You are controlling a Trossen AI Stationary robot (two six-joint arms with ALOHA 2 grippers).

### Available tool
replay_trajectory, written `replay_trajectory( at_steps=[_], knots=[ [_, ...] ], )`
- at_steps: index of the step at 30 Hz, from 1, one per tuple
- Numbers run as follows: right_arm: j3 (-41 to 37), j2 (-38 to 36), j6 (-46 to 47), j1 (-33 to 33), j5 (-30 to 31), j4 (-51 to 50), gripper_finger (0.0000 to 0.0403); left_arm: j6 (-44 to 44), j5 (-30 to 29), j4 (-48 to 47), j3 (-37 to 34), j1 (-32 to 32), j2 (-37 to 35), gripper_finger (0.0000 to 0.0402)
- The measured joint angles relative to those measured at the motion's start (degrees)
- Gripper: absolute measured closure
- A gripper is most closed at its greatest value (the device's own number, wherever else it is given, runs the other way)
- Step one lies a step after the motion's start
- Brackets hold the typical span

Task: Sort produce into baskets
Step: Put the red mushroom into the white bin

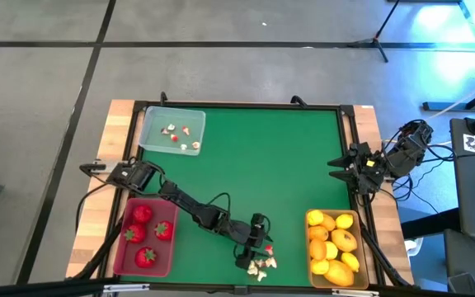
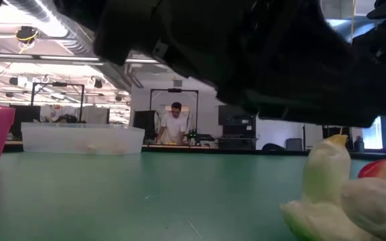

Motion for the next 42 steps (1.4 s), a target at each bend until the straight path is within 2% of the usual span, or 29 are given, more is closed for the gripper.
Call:
replay_trajectory(
  at_steps=[20, 31, 42],
  knots=[
    [0.02, 0.23, 0.00, -0.01, 0.00, -0.57, 0.0182, 1.61, 3.11, 0.37, 3.69, 1.16, 6.74, 0.0164],
    [0.02, 0.24, 0.02, 0.00, 0.00, -0.57, 0.0182, 0.35, 5.79, -1.06, 3.63, 1.86, 6.65, 0.0165],
    [0.02, 0.24, 0.02, -0.01, 0.00, -0.55, 0.0182, 0.16, 5.71, -1.15, 3.63, 1.90, 6.64, 0.0223]
  ],
)
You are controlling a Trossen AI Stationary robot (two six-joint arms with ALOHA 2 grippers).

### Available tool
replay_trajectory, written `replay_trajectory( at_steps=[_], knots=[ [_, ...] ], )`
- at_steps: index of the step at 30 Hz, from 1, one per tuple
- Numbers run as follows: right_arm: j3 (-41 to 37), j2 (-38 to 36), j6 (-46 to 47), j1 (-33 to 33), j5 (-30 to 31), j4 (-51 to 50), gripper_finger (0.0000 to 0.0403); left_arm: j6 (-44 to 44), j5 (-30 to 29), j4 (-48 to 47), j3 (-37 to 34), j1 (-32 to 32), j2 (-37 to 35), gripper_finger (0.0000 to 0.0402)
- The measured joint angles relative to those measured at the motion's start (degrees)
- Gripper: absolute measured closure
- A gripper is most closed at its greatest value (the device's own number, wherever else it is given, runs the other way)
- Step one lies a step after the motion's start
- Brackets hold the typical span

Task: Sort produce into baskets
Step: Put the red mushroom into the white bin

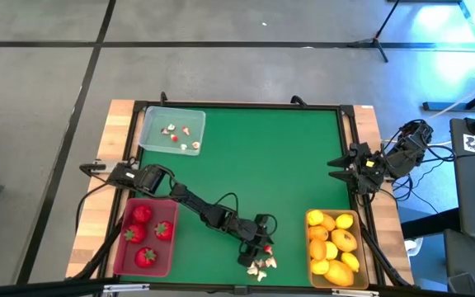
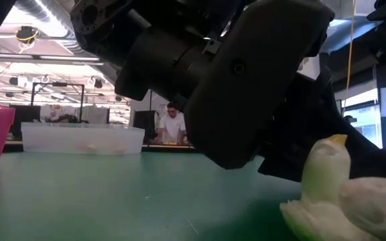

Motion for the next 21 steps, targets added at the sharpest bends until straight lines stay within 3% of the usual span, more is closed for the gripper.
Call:
replay_trajectory(
  at_steps=[11, 21],
  knots=[
    [0.00, 0.00, 0.00, -0.01, 0.00, -0.02, 0.0182, -3.35, 0.17, 0.42, -0.09, 0.04, -0.42, 0.0258],
    [0.00, 0.00, 0.00, 0.00, -0.02, -0.24, 0.0182, -1.64, 0.22, -3.74, -0.11, 2.65, -6.58, 0.0266]
  ],
)
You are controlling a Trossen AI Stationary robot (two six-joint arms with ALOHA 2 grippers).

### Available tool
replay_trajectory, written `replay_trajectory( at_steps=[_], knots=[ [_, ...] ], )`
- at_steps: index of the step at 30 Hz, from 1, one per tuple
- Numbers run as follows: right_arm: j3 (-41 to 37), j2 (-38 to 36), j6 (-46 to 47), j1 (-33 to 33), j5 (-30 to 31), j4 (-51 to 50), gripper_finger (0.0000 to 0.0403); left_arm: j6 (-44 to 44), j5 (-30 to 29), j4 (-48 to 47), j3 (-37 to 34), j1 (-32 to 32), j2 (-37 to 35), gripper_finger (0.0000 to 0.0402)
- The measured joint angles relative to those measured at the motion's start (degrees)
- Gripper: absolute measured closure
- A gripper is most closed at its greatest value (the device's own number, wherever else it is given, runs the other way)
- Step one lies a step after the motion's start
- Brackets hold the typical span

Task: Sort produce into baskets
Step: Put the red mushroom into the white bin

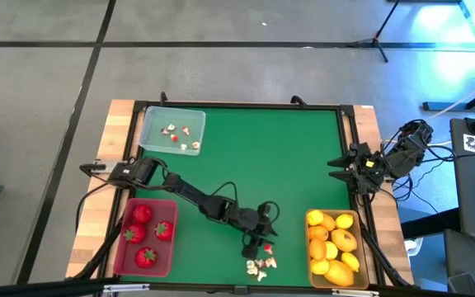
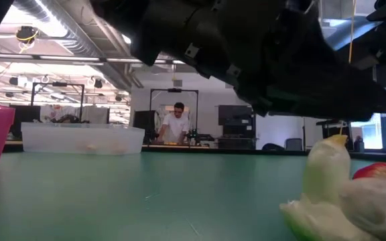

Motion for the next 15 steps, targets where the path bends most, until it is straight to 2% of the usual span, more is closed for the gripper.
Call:
replay_trajectory(
  at_steps=[6, 10, 15],
  knots=[
    [0.00, -0.02, 0.00, 0.01, 0.00, 0.02, 0.0182, 3.90, 0.57, -2.73, 0.00, -0.42, 0.64, 0.0258],
    [0.00, -0.02, 0.00, 0.01, 0.00, -0.11, 0.0182, 7.69, 1.55, -3.70, -0.02, -1.74, 0.81, 0.0227],
    [0.00, -0.02, 0.00, 0.00, 0.02, 0.22, 0.0182, 8.10, 1.70, -3.11, -0.01, -1.95, 1.19, 0.0180]
  ],
)
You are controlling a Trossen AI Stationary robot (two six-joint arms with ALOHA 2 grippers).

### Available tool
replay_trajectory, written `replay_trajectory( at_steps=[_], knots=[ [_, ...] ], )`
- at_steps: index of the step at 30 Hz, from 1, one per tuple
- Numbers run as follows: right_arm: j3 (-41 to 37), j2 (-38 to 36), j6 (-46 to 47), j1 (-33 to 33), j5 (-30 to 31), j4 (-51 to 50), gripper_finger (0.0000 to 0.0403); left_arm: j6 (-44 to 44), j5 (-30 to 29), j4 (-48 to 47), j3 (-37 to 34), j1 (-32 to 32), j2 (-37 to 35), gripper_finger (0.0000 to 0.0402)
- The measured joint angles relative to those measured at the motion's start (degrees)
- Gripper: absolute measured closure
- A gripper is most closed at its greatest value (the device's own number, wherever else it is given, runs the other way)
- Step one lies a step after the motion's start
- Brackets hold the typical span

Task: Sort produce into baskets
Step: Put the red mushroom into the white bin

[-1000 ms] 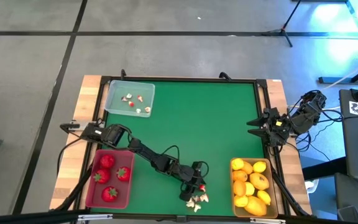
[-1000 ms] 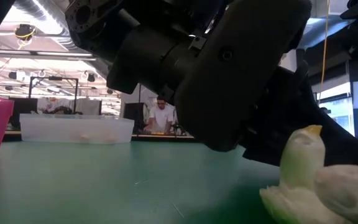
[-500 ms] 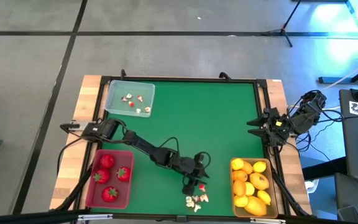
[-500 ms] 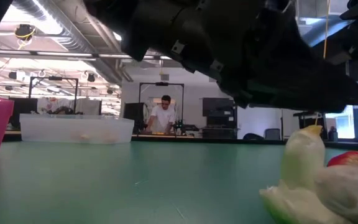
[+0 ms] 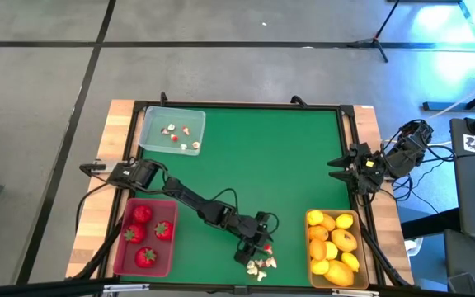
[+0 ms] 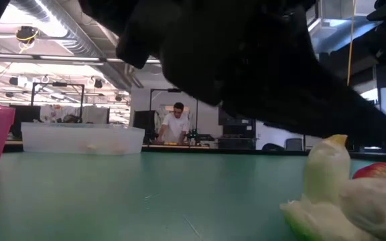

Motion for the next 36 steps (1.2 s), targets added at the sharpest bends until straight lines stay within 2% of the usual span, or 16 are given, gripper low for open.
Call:
replay_trajectory(
  at_steps=[7, 13, 23, 36],
  knots=[
    [0.00, 0.00, 0.18, 0.00, 0.01, 0.18, 0.0182, -0.58, -0.33, 0.94, 0.01, 0.00, 1.23, 0.0147],
    [0.00, 0.00, 0.22, 0.01, 0.01, 0.11, 0.0182, -2.01, 0.60, 6.72, 0.23, 0.31, 2.88, 0.0150],
    [0.00, 0.02, 0.24, 0.00, 0.01, 0.00, 0.0182, -3.96, 1.15, 7.84, 0.23, -0.07, 6.00, 0.0151],
    [0.00, 0.02, 0.22, 0.01, 0.01, -0.04, 0.0182, -3.74, 0.85, 7.46, 0.23, 0.00, 6.00, 0.0221]
  ],
)
